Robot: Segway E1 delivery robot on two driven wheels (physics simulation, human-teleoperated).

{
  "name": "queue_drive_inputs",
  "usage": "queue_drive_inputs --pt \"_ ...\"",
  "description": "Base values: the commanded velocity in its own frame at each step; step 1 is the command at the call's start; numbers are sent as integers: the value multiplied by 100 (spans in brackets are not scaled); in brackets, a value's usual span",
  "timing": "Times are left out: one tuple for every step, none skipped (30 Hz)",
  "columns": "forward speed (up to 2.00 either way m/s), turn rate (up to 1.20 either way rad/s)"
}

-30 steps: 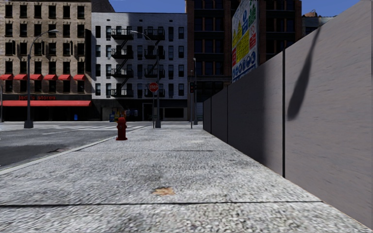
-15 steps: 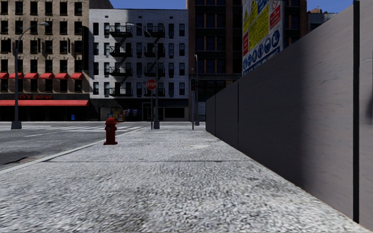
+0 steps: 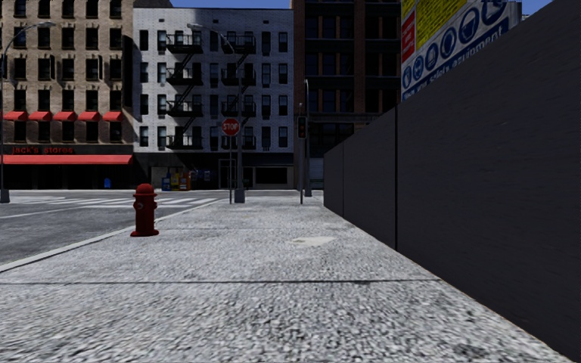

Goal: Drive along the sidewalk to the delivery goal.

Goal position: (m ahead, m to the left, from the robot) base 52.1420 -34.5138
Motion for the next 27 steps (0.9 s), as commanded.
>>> queue_drive_inputs --pt "200 0" --pt "200 0" --pt "200 0" --pt "200 0" --pt "200 0" --pt "200 0" --pt "200 0" --pt "200 0" --pt "200 0" --pt "200 0" --pt "200 0" --pt "200 0" --pt "200 0" --pt "200 0" --pt "200 0" --pt "200 0" --pt "200 0" --pt "200 2" --pt "200 2" --pt "200 5" --pt "200 6" --pt "200 8" --pt "200 16" --pt "200 20" --pt "200 22" --pt "200 22" --pt "200 22"
